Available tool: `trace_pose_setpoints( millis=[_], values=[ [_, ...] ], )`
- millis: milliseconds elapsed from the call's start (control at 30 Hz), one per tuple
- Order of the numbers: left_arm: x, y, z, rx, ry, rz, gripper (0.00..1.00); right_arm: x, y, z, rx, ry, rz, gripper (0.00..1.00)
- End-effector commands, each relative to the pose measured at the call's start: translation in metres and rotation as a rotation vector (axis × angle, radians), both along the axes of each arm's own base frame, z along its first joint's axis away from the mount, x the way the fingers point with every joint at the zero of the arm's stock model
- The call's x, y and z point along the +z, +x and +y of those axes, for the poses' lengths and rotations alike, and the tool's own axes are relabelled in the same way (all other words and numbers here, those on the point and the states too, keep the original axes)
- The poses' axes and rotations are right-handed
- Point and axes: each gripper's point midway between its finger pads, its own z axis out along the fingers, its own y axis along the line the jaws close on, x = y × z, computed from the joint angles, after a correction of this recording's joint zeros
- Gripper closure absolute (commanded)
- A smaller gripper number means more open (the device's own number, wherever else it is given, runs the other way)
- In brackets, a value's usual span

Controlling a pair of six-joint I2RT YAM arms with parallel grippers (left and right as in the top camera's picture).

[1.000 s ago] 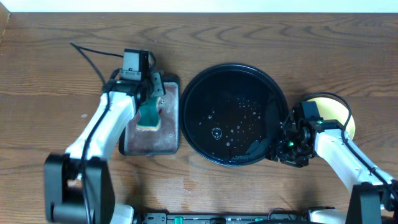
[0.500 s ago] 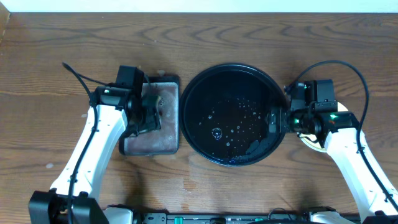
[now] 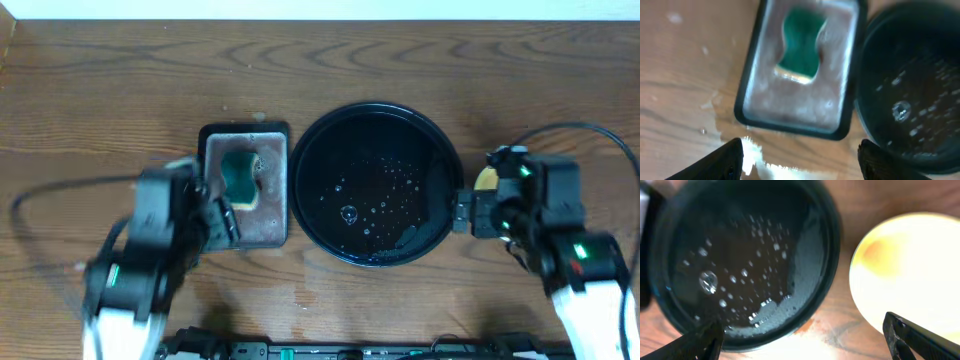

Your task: Clean dirty plates on tray and stack at the side

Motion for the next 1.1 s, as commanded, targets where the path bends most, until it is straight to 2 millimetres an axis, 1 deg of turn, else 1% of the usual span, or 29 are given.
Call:
trace_pose_setpoints(
  millis=[0, 100, 200, 267, 367, 467, 633, 1000, 1067],
  values=[
    [0.022, -0.018, 0.008, -0.004, 0.024, -0.181, 0.26, 0.023, -0.012, -0.003, 0.004, -0.015, -0.117, 0.01],
    [0.041, -0.033, 0.010, 0.001, 0.004, -0.334, 0.26, 0.036, -0.023, -0.004, 0.003, -0.006, -0.191, 0.01],
    [0.057, -0.048, 0.012, 0.003, -0.010, -0.442, 0.25, 0.049, -0.030, -0.005, 0.002, 0.000, -0.247, 0.01],
    [0.064, -0.055, 0.013, 0.005, -0.018, -0.490, 0.25, 0.053, -0.033, -0.005, 0.002, 0.003, -0.269, 0.01],
    [0.069, -0.060, 0.014, 0.005, -0.021, -0.527, 0.25, 0.055, -0.035, -0.006, 0.002, 0.004, -0.277, 0.01],
    [0.069, -0.062, 0.014, 0.005, -0.021, -0.526, 0.25, 0.053, -0.036, -0.006, 0.002, 0.002, -0.267, 0.01],
    [0.061, -0.066, 0.015, 0.004, -0.017, -0.490, 0.25, 0.048, -0.040, -0.006, 0.002, -0.001, -0.238, 0.01],
    [0.051, -0.071, 0.015, 0.003, -0.011, -0.444, 0.25, 0.036, -0.050, -0.007, 0.004, -0.008, -0.176, 0.01],
    [0.050, -0.072, 0.015, 0.003, -0.010, -0.438, 0.25, 0.037, -0.051, -0.008, 0.005, -0.011, -0.180, 0.01]
  ],
)
